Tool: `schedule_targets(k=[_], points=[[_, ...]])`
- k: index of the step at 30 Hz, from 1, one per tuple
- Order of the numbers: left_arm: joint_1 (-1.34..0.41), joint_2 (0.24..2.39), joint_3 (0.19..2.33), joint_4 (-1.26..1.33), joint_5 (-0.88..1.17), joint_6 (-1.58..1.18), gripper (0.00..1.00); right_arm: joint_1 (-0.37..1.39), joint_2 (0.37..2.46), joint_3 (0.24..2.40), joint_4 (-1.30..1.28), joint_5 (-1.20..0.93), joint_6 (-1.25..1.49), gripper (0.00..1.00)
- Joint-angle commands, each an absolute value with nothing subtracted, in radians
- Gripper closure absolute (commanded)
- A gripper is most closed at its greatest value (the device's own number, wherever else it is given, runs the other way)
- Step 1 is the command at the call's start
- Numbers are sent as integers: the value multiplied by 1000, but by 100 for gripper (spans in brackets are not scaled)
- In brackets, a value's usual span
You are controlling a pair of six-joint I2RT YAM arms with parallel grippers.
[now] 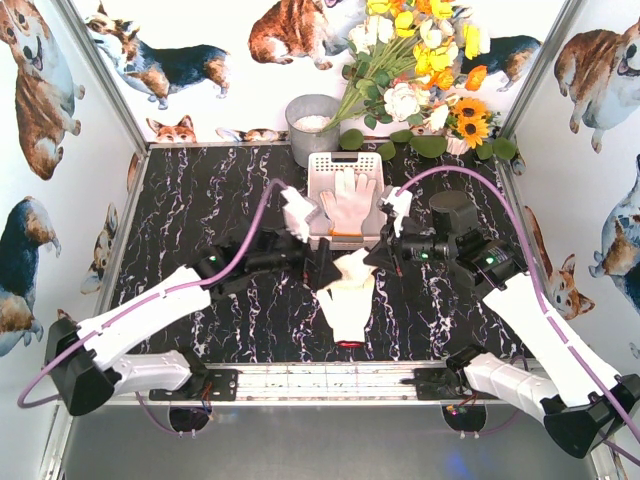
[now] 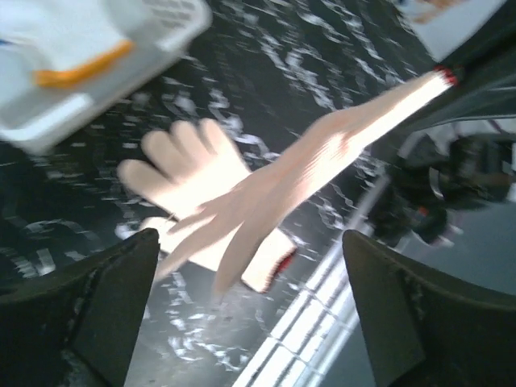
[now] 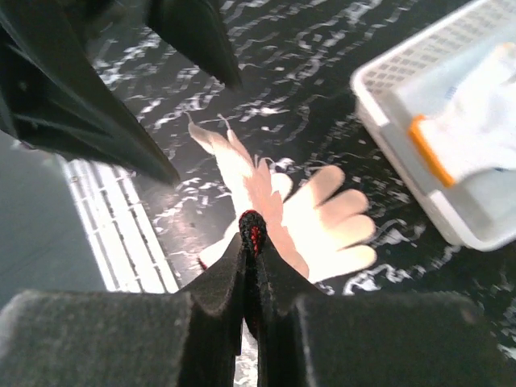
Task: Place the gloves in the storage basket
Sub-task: Pick up the glove from the center of the board, then pair the glove with the glove.
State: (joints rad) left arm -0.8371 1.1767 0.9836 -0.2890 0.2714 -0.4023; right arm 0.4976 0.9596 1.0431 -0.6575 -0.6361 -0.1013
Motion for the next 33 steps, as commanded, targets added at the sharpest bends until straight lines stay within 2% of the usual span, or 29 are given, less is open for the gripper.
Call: schedule_targets(k=[1,8,18,33], points=[[-775,1103,948,-347,9,-438,6,508,936,1097,-627,-401,-133,100],[-661,1069,905,-399,-58,-559,4,551,958,1118,-626,-191,-238,100],[-638,1019,712,-206,142,-1000,8,613,1014,1084,-557,-63,-296,100],[-638,1023,628,-95,138,-1199,7,754,1112,977,-414,84,-371,100]])
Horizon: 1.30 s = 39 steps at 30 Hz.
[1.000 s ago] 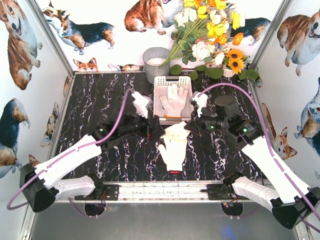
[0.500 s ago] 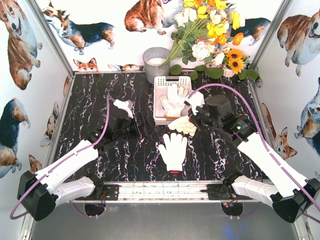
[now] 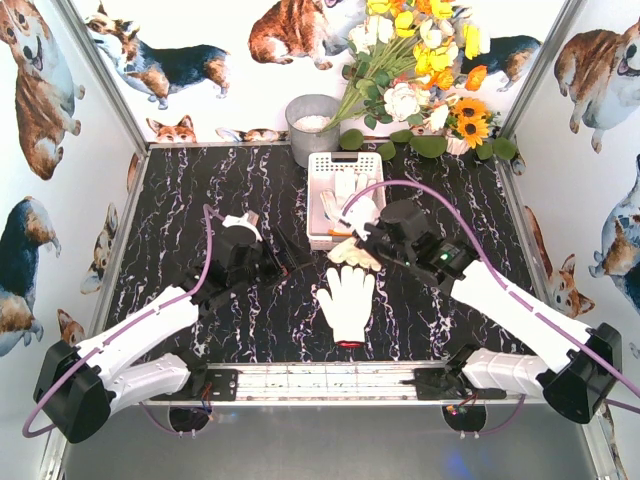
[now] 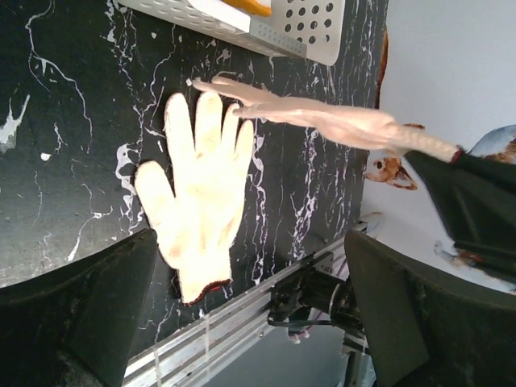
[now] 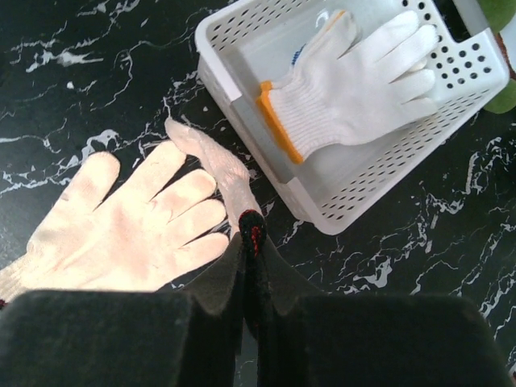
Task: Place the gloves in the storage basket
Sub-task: Pair the glove with the glove.
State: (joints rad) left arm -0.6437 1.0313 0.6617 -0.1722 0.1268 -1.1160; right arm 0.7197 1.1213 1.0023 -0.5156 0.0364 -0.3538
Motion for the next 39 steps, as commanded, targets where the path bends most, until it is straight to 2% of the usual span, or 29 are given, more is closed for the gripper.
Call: schedule_targets(k=[1,16,39], points=[[-638,1023,619,-81,140,-1209,7,764,1112,964,-403,94,-368,100],[-647,1071,550,7,198,-1314,7,909,1083,858,-404,77,-180,100],[-792,1372,553,181,203,-1519,1,1017,1045,741,-387,123,28,100]])
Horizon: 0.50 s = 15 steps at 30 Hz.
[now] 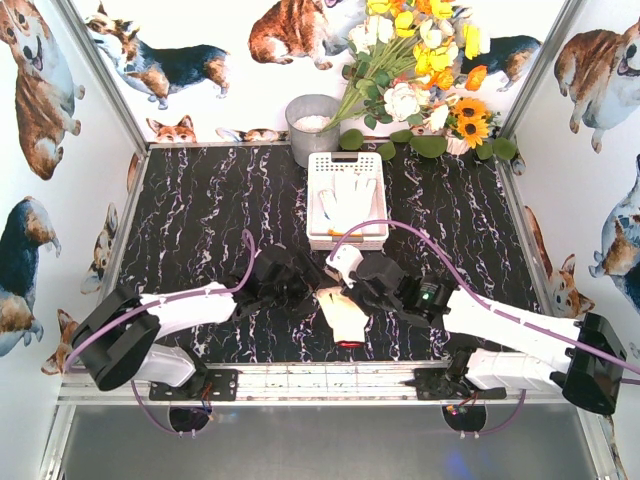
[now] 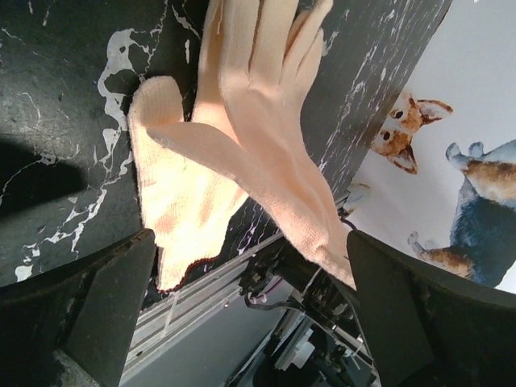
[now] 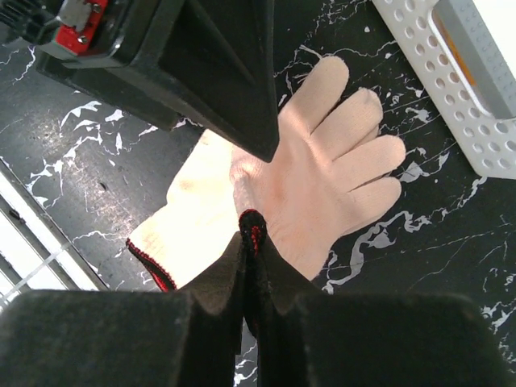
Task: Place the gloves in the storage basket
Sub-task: Pair the glove with the glove.
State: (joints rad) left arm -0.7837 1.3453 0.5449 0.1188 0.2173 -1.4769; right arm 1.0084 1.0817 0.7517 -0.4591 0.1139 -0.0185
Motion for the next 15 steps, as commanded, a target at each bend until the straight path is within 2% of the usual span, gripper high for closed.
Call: schedule_targets(k=[1,15], points=[[-791,1379,553,191,189,-1526,1,1017,1042,738,-383,120,33,100],[-802,1505,591,343,112,-1609,1,1020,987,697,-373,107,58,100]])
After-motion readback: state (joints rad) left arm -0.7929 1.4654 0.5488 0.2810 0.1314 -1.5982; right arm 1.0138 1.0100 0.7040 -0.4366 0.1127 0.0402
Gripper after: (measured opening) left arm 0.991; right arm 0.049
